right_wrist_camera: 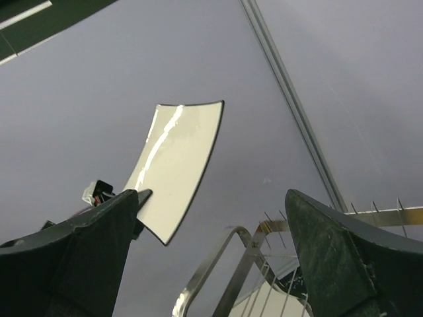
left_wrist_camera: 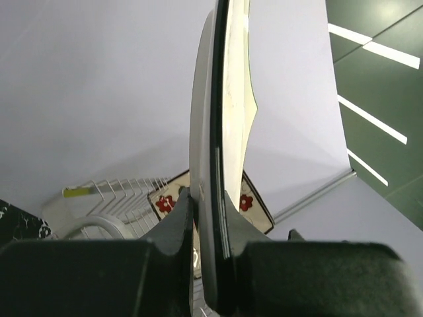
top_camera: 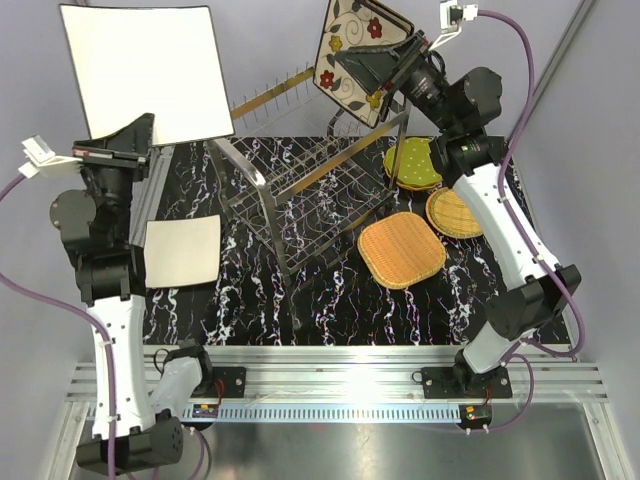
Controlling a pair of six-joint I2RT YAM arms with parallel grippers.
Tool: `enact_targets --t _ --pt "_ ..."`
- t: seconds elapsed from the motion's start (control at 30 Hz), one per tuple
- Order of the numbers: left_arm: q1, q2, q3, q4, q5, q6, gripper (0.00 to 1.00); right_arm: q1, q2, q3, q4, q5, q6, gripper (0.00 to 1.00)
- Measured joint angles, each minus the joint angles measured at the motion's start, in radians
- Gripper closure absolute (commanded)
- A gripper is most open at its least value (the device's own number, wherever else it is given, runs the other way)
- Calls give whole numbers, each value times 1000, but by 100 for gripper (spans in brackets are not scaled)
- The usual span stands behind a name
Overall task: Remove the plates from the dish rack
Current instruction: Place the plate on the table
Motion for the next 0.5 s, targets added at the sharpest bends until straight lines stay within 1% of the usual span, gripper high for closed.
enact_targets --t 0.27,0.5 --pt "149 -50 -32 0 28 -41 100 -51 -50 -84 -11 -49 -77 0" --pt "286 -51 -53 -35 65 -60 100 -105 -71 -95 -15 -177 -159 0"
